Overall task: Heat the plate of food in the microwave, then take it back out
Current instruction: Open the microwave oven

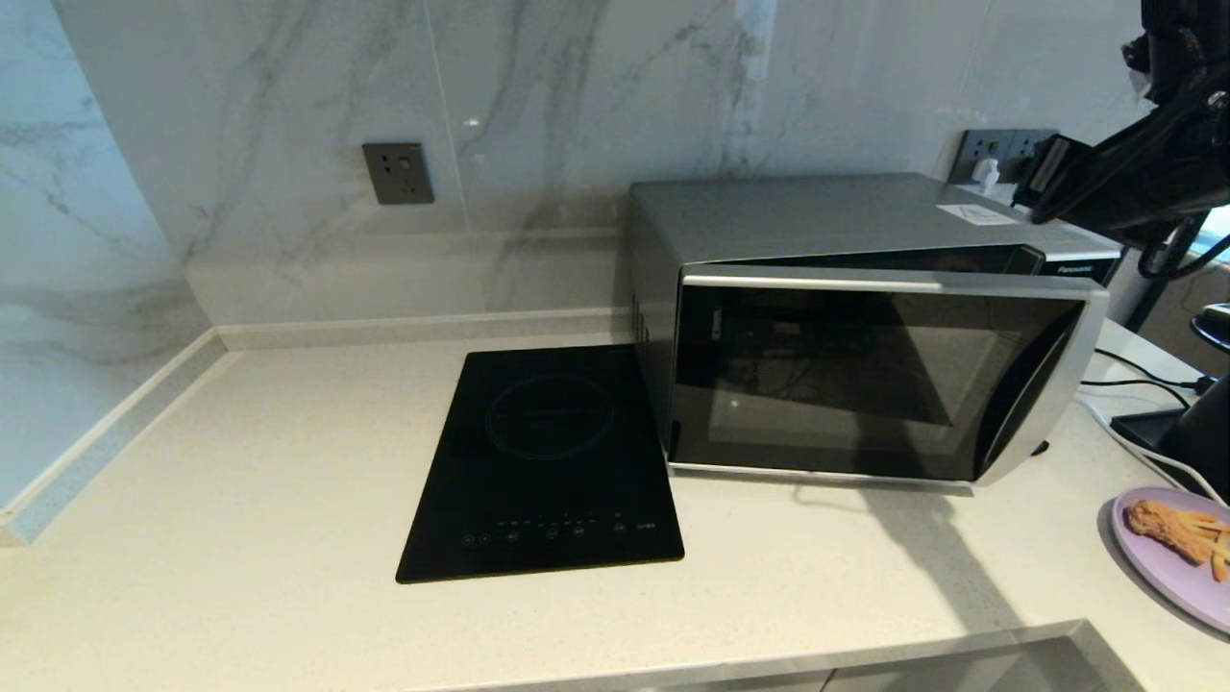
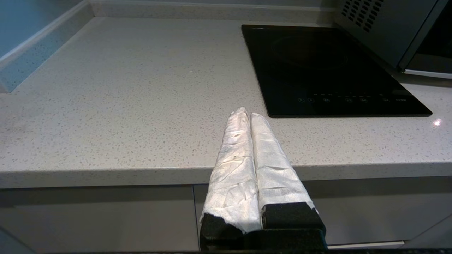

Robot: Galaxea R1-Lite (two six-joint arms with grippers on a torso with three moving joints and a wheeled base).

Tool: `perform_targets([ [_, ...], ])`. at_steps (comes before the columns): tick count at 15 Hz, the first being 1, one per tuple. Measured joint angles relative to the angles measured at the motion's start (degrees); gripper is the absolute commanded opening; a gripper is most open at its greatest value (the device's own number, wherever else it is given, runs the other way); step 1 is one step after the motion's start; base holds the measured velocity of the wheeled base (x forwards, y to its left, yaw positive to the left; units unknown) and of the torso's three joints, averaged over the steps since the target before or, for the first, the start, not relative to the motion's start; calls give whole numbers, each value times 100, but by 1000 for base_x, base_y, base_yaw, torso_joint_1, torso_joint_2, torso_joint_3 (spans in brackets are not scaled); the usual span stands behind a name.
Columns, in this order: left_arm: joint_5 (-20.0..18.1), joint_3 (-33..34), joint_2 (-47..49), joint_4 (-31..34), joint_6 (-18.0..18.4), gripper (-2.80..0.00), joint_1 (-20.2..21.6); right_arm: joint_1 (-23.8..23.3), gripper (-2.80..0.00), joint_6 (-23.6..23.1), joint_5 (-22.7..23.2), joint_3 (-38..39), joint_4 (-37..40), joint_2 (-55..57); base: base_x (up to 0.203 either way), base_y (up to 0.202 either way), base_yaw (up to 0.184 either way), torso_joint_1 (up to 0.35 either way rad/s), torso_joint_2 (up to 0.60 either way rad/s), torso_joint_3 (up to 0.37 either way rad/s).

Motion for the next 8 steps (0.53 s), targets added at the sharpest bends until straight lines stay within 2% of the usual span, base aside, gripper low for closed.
perform_targets([
  [4,2,0,0,2,0,-280,0,2,-280,184,78,0,555,-83,0,0,0,0,0,0],
  [8,2,0,0,-1,0,-280,0,-13,-280,243,111,50,640,-40,0,0,0,0,0,0],
])
